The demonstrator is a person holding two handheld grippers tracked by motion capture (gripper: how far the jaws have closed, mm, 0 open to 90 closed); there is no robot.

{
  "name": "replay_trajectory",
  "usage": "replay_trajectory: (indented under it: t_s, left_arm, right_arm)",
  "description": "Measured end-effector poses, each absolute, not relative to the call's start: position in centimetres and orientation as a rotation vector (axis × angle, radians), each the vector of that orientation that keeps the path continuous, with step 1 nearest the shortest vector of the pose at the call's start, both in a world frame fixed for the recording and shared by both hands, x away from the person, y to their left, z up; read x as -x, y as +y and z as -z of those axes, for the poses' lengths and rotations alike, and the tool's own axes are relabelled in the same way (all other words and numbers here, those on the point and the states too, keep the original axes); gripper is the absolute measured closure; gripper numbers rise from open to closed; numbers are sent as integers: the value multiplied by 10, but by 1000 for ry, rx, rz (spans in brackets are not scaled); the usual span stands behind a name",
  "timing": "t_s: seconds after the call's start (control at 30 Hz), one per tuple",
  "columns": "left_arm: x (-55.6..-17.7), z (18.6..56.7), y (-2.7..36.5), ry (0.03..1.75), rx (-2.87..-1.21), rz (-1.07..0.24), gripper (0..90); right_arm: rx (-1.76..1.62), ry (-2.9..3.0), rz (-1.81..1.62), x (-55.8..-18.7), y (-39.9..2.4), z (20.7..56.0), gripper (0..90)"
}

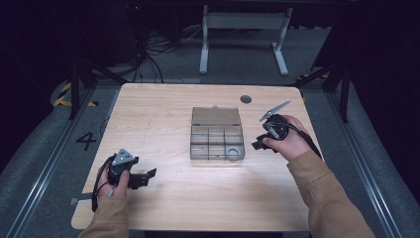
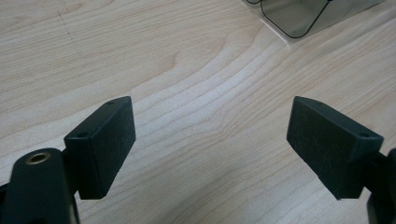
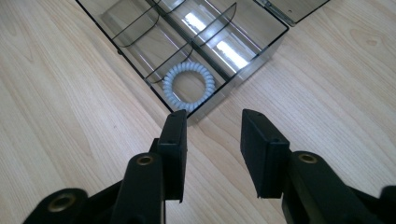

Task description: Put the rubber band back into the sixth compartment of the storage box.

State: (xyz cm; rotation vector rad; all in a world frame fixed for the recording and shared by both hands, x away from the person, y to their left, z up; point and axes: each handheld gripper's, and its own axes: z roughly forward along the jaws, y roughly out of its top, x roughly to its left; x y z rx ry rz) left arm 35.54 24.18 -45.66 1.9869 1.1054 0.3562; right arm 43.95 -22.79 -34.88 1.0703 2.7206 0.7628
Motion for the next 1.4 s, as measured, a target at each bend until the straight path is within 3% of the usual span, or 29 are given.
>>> replay_trajectory:
  t_s: [0.87, 1.4]
  left_arm:
    - [-356, 457, 242, 1111, -1984, -351, 163]
    - [-356, 458, 242, 1113, -1984, -352, 163]
  right_arm:
    - [-1106, 2659, -755, -408, -281, 372, 554]
    - [-1150, 2662, -765, -405, -285, 404, 555]
